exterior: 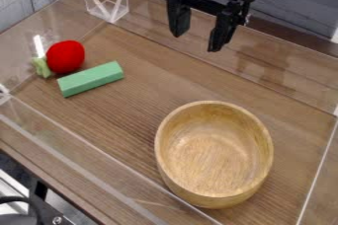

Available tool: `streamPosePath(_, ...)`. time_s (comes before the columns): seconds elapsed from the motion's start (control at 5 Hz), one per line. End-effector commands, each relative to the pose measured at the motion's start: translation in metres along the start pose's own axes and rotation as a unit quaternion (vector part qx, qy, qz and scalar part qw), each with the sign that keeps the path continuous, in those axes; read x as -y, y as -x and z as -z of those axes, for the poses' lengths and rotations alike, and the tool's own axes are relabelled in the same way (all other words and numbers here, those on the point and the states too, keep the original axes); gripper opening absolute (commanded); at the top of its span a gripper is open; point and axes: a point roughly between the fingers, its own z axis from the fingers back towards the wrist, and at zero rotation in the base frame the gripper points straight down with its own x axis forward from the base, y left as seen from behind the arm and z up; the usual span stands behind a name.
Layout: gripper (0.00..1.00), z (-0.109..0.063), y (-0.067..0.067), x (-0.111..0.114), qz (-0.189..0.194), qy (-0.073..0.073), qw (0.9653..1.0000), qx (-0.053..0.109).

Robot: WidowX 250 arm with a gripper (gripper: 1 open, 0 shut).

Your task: Move the red object to the right side of the table

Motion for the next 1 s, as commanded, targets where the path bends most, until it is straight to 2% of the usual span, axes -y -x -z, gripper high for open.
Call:
streamPosePath(0.0,1.00,0.012,0.012,0.002,0.004,0.000,0.9999,-0.014)
streamPosePath(0.2,1.00,0.013,0.032,-0.037,0.014,-0.009,0.9999,-0.002)
streamPosePath(0.4,1.00,0.013,0.051,-0.084,0.022,-0.016,0.9995,0.019)
streamPosePath(0.6,1.00,0.009,0.062,-0.128,-0.010,-0.026,0.9985,0.046)
streamPosePath(0.8,1.00,0.007,0.069,-0.165,-0.043,-0.037,0.9964,0.064)
